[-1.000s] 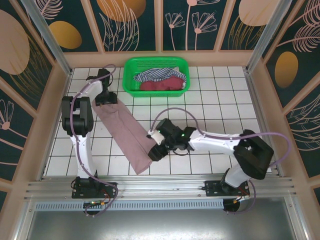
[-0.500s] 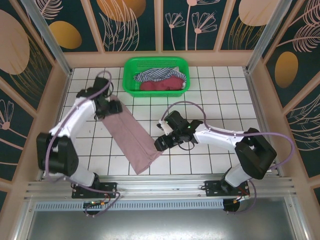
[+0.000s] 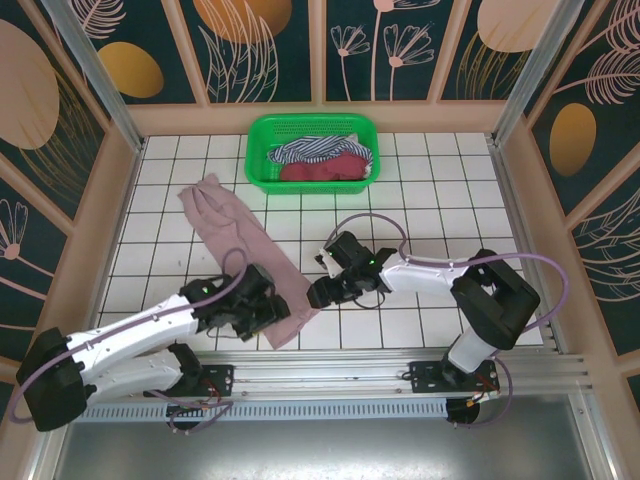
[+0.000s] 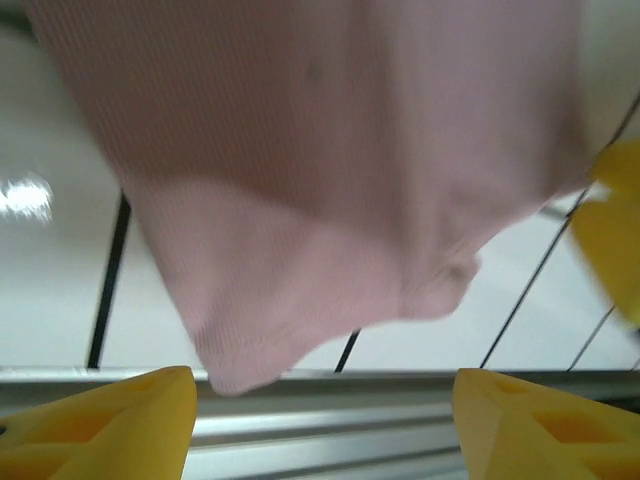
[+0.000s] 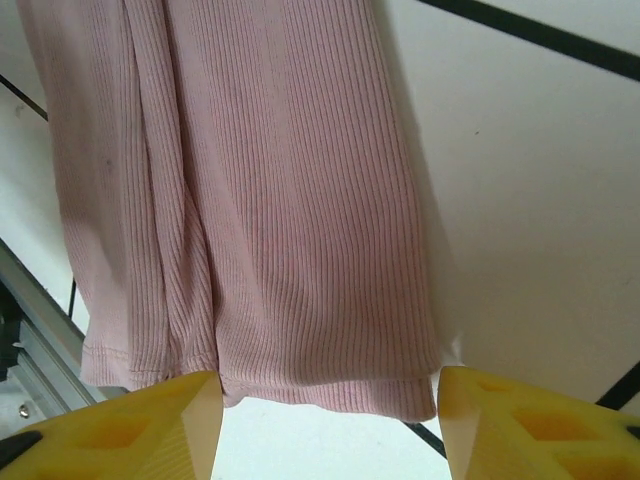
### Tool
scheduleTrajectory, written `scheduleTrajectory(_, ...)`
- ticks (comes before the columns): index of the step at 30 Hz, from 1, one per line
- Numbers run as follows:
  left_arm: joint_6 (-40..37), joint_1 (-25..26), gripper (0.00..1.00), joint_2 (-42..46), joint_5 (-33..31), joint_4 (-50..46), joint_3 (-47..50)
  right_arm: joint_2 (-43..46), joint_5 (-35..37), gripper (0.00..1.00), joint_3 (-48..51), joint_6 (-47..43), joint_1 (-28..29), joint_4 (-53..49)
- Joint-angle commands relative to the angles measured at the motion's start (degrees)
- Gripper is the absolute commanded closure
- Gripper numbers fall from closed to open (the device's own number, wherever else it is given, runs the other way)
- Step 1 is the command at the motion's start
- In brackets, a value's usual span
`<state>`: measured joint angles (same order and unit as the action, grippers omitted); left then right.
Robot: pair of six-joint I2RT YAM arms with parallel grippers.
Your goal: Fold and stack the tank tops
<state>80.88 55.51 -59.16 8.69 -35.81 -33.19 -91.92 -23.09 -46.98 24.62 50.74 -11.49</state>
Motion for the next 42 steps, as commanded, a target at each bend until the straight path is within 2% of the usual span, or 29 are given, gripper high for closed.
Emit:
scheduleTrajectory(1, 12.19, 4.01, 0.32, 0.32, -0.19, 3.30, 3.08, -0.36, -2.80, 0.41, 1.33, 2.86, -0.11, 3.92)
scheduleTrajectory(5, 14.07, 4.67, 0.33, 2.20, -0.30, 6.59, 6.84, -0.19, -3.19, 0.41, 2.63, 4.43, -0.41, 5.92)
scheduleTrajectory(9, 14.04, 4.90, 0.36, 0.05, 0.83, 13.62, 9.40, -1.16, -3.40, 0.42, 2.10, 5.04, -0.80, 6.90)
scheduleTrajectory(14, 13.78, 4.88, 0.39, -0.77, 0.15, 14.50, 11.00, -0.95, -0.09, 0.43, 1.11, 4.25, -1.52, 3.70)
scheduleTrajectory(16, 16.00, 4.88, 0.43, -0.26, 0.11, 18.70, 13.24, -0.18, 1.68, 0.43, 1.38, 4.01, -1.68, 2.44)
scheduleTrajectory(19, 15.46, 4.85, 0.49, -1.75, -0.67, 19.24, 12.57, 0.01, 2.59, 0.44, 1.69, 4.17, -2.14, 2.68)
scheduleTrajectory(23, 14.56, 4.88, 0.58, -5.11, 0.37, 21.77, 11.91, -2.34, 0.05, 0.45, 0.45, 3.54, -1.94, 3.76)
scheduleTrajectory(30, 15.12, 4.83, 0.78, -5.31, -1.39, 21.56, 10.24, -2.65, -3.72, 0.56, 1.42, 2.28, -0.50, 3.80)
scheduleTrajectory(34, 15.09, 4.87, 0.87, -6.77, -1.92, 21.66, 8.04, -1.32, -4.24, 0.70, 3.14, 2.67, -0.88, 3.74)
scheduleTrajectory(42, 15.38, 4.88, 0.99, -8.26, -2.40, 21.97, 6.85, -0.43, -4.87, 0.82, 3.71, 2.54, -1.63, 5.13)
